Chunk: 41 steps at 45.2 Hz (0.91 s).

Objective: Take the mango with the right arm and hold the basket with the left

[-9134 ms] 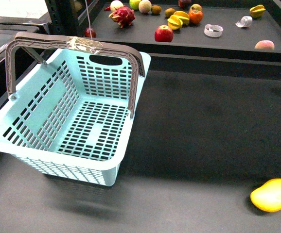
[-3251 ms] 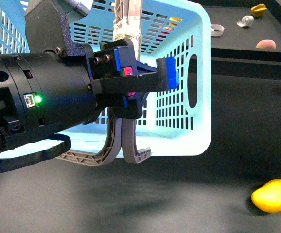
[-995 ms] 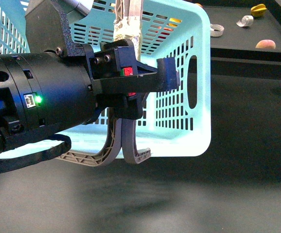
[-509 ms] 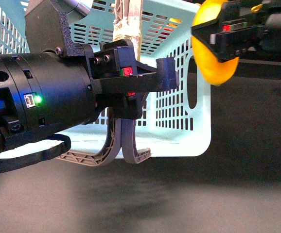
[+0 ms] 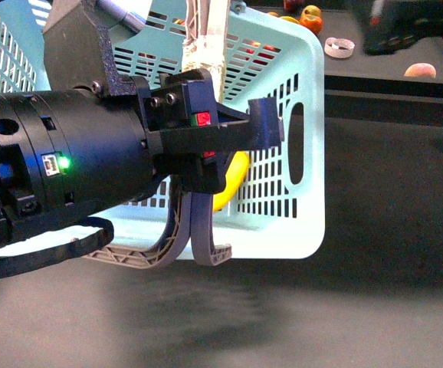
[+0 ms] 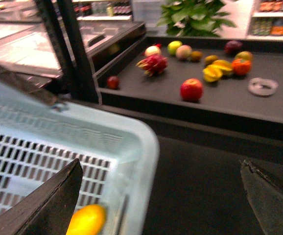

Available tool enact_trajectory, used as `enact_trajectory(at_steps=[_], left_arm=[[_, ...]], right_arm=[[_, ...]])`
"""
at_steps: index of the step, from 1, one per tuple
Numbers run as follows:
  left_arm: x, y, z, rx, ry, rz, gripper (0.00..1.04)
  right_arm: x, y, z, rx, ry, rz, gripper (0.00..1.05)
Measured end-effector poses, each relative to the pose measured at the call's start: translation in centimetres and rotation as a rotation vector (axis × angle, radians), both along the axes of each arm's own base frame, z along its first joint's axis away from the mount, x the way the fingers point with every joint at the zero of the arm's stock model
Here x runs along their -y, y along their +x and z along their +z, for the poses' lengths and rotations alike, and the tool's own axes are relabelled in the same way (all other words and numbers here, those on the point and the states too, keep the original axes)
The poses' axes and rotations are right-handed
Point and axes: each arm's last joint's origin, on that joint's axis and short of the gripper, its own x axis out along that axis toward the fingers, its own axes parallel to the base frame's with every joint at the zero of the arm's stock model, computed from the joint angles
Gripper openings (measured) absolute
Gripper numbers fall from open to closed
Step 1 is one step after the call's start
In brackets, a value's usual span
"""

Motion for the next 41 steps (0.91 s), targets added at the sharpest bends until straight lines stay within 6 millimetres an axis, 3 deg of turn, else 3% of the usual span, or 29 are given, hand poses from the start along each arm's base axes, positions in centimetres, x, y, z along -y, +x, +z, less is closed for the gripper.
enact_trajectory(at_steps=[10, 15, 22, 36, 41], left_arm=[[-0.1, 0.1, 0.0, 0.001, 0.002, 0.011, 0.20], [-0.1, 0.1, 0.0, 0.000, 0.001, 0.009, 0.20], [0.0, 0.0, 0.0, -0.001, -0.001, -0.004, 0.20], [-0.1, 0.0, 0.0, 0.000, 0.000, 0.003, 0.20], [-0.1, 0.0, 0.0, 0.002, 0.003, 0.007, 0.20]], right_arm=[[5.2, -6.1, 2.2, 0.051, -0.008, -0.235, 0.96], [6.5, -9.4, 2.4, 0.045, 0.004, -0.311, 0.96], [7.8, -15.1, 2.1, 0.021, 0.056, -0.546, 0.96], [7.8, -15.7, 2.3, 0.043, 0.080, -0.550, 0.96], [7.5, -16.4, 2.0, 0.123, 0.001, -0.359, 0.75]])
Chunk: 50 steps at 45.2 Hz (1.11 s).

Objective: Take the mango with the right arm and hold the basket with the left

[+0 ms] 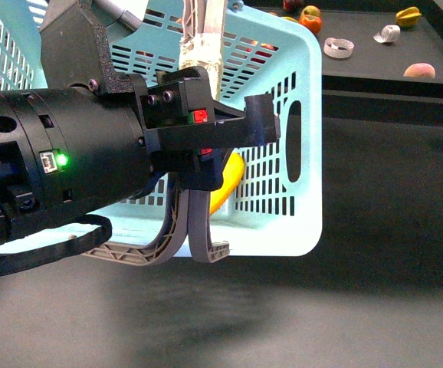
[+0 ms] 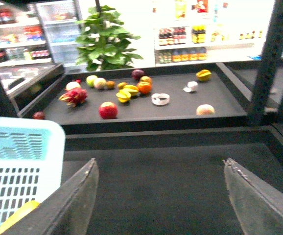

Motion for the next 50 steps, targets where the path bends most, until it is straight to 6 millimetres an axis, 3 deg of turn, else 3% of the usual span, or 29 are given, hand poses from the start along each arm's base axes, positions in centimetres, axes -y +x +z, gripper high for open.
enact_trajectory(at_steps=[4, 17, 22, 50], left_arm=[[0.0, 0.0, 0.0, -0.001, -0.001, -0.001, 0.20], [0.0, 0.0, 0.0, -0.003, -0.004, -0.008, 0.20], [0.0, 0.0, 0.0, -0.003, -0.003, -0.007, 0.20], [0.0, 0.0, 0.0, -0.003, -0.004, -0.008, 0.20]], right_arm=[[-0.3, -0.6, -0.4, 0.001, -0.033, 0.017, 0.61], [-1.7, -2.5, -1.3, 0.002, -0.061, 0.016, 0.01], [-1.7, -3.0, -2.1, 0.008, -0.063, 0.017, 0.02], [-1.7, -4.7, -1.9, 0.019, -0.063, 0.017, 0.02]])
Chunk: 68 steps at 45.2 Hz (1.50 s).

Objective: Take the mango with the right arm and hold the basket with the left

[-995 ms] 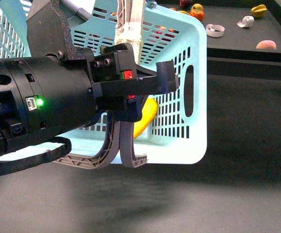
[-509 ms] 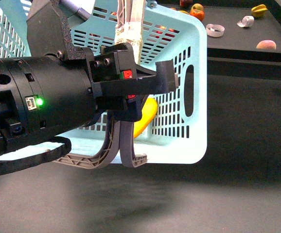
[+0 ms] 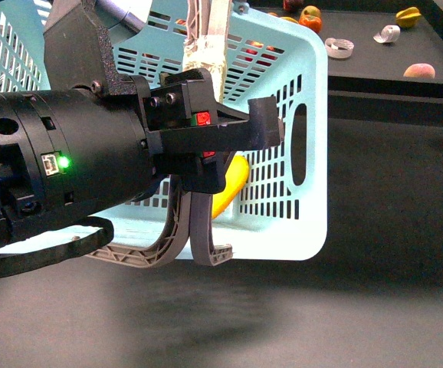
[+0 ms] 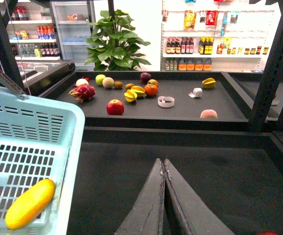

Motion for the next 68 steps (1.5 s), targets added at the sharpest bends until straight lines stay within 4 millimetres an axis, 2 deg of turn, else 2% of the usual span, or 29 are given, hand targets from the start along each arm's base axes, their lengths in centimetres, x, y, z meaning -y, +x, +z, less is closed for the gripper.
enact_trajectory(at_steps=[17, 26, 46, 53, 60, 68], left_arm=[[0.0, 0.0, 0.0, 0.000, 0.000, 0.000, 0.20], [0.0, 0.0, 0.0, 0.001, 0.000, 0.000, 0.20], [0.0, 0.0, 0.0, 0.000, -0.001, 0.001, 0.20], [0.0, 0.0, 0.0, 0.000, 0.000, 0.000, 0.20], [0.0, 0.0, 0.0, 0.000, 0.000, 0.000, 0.20], [0.2, 0.5, -0.4, 0.044, 0.066, 0.042, 0.20]], right_arm=[[0.0, -0.5, -0.1, -0.001, 0.000, 0.000, 0.02], [0.0, -1.5, -0.3, -0.006, 0.000, 0.001, 0.02], [0.0, -1.5, -0.3, -0.007, -0.001, 0.000, 0.03], [0.0, -1.5, -0.3, -0.007, -0.001, 0.001, 0.23], [0.0, -1.5, -0.3, -0.007, -0.001, 0.001, 0.53], [0.0, -1.5, -0.3, -0.007, -0.001, 0.000, 0.80]])
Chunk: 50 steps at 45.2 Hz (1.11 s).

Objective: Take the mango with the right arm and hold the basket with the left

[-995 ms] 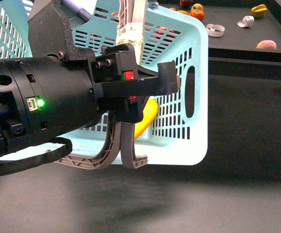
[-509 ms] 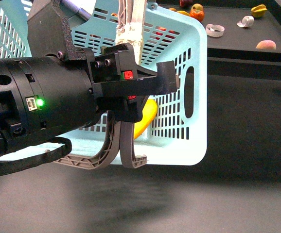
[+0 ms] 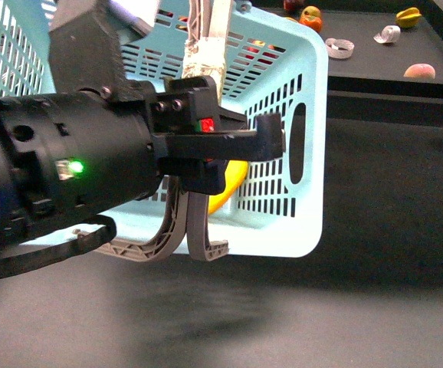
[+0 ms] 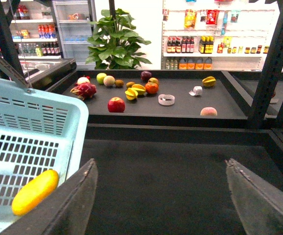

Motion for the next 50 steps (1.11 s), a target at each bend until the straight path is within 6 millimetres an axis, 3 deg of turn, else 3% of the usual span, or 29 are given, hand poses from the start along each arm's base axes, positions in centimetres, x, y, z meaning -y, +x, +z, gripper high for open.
enact_trajectory(at_steps=[7, 17, 34, 42, 50], left_arm=[[0.8, 2.6, -0.4, -0.005, 0.064, 0.117, 0.20], [0.5, 6.1, 0.0, -0.121, -0.082, 0.360, 0.20], [-1.4, 12.5, 0.9, -0.294, -0.619, 0.785, 0.20], [-2.2, 15.4, -1.2, -0.329, -0.823, 0.919, 0.20], [-3.2, 16.8, -2.8, -0.300, -0.994, 0.993, 0.20]], right_arm=[[0.0, 0.0, 0.0, 0.001, 0.000, 0.001, 0.98], [0.0, 0.0, 0.0, 0.001, 0.000, 0.000, 0.96], [0.0, 0.0, 0.0, 0.001, 0.000, 0.000, 0.96], [0.0, 0.0, 0.0, 0.001, 0.000, 0.000, 0.96], [0.0, 0.0, 0.0, 0.001, 0.000, 0.000, 0.96]])
